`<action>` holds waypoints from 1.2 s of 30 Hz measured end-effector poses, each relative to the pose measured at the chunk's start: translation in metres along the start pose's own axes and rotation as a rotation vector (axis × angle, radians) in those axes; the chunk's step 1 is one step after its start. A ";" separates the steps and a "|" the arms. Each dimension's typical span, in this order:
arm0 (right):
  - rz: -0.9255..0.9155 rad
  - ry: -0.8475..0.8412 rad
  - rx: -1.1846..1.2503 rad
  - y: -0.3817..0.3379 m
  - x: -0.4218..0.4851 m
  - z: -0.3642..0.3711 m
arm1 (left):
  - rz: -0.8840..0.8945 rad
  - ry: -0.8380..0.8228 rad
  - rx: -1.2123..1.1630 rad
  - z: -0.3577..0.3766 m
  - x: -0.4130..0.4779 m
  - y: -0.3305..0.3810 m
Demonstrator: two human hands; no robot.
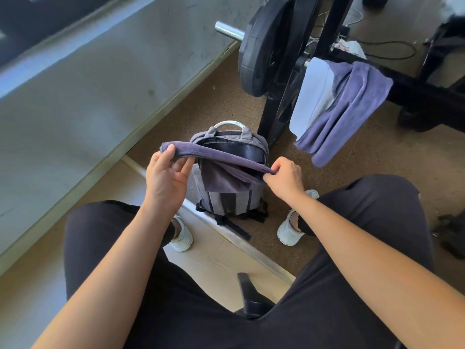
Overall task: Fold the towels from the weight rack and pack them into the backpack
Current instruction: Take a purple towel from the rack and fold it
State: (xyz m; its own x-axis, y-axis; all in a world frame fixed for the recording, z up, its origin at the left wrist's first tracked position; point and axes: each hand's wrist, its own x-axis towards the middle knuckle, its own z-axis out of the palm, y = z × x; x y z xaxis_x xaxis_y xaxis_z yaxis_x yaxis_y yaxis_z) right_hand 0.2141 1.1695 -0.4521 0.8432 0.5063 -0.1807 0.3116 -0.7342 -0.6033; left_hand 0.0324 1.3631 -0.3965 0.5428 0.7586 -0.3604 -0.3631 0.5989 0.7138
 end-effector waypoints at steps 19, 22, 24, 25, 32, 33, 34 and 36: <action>0.075 -0.617 0.628 -0.001 -0.004 -0.023 | 0.044 0.130 -0.043 -0.004 0.007 0.008; 0.057 -0.778 0.713 0.001 -0.002 -0.027 | 0.047 0.137 0.066 -0.007 0.008 0.007; -0.001 -0.898 0.477 0.004 -0.005 -0.028 | 0.055 0.111 0.137 -0.008 0.007 0.009; -0.027 -0.971 0.307 0.006 -0.006 -0.028 | 0.056 0.079 0.162 -0.008 0.007 0.010; -0.119 -0.970 -0.046 0.011 -0.008 -0.024 | -0.071 -0.217 0.213 -0.004 0.000 0.009; -0.126 -0.875 0.060 0.010 -0.007 -0.023 | -0.103 -0.256 0.214 -0.002 -0.003 0.009; -0.136 -0.785 0.174 0.007 -0.007 -0.023 | -0.138 -0.285 0.230 0.001 -0.006 0.011; -0.161 -0.631 0.368 -0.002 -0.008 -0.022 | -0.172 -0.349 0.296 0.005 -0.012 0.012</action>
State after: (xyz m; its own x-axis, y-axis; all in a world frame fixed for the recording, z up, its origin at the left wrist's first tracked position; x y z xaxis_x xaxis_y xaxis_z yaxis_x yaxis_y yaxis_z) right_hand 0.2167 1.1567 -0.4321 0.3536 0.8396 -0.4123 0.1497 -0.4859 -0.8611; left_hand 0.0254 1.3600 -0.3800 0.8160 0.4931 -0.3015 -0.0425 0.5715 0.8195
